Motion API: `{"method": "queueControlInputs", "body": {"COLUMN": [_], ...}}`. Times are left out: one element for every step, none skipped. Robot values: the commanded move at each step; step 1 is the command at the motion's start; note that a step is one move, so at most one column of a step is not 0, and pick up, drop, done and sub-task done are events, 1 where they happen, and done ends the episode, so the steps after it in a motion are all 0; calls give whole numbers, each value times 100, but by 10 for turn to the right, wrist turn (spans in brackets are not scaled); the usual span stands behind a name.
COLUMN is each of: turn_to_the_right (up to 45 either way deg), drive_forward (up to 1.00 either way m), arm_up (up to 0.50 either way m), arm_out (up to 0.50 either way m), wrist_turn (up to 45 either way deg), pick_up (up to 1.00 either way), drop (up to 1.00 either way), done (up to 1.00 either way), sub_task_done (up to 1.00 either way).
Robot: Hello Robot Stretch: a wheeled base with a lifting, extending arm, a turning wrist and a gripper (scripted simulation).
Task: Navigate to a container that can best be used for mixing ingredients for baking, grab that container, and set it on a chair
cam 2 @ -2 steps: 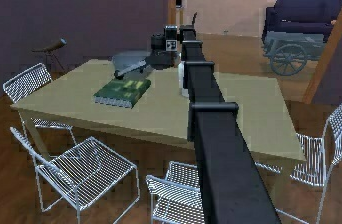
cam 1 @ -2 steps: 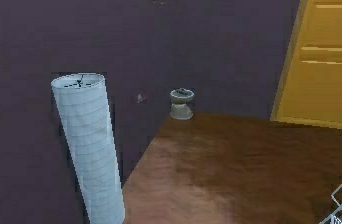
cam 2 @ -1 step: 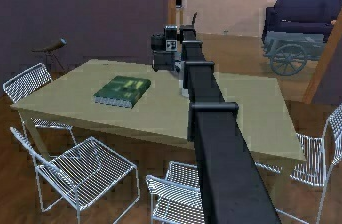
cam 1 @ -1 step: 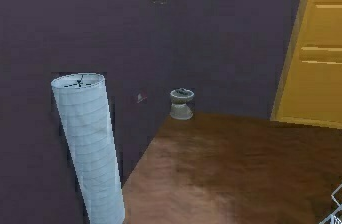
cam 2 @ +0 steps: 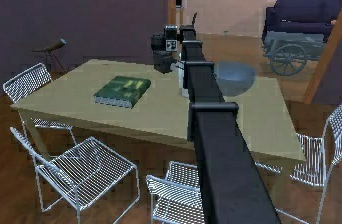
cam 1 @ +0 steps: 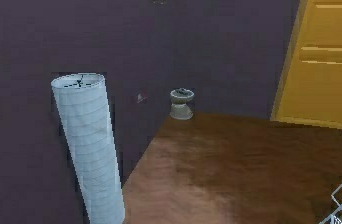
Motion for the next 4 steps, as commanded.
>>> {"method": "queueControlInputs", "body": {"turn_to_the_right": [0,0,0,0], "drive_forward": [0,0,0,0], "arm_up": [0,-38,-50,0], "arm_out": [0,0,0,0], "wrist_turn": [90,0,0,0], "pick_up": [0,0,0,0], "drop": [0,0,0,100], "done": [0,0,0,0], "sub_task_done": [0,0,0,0]}}
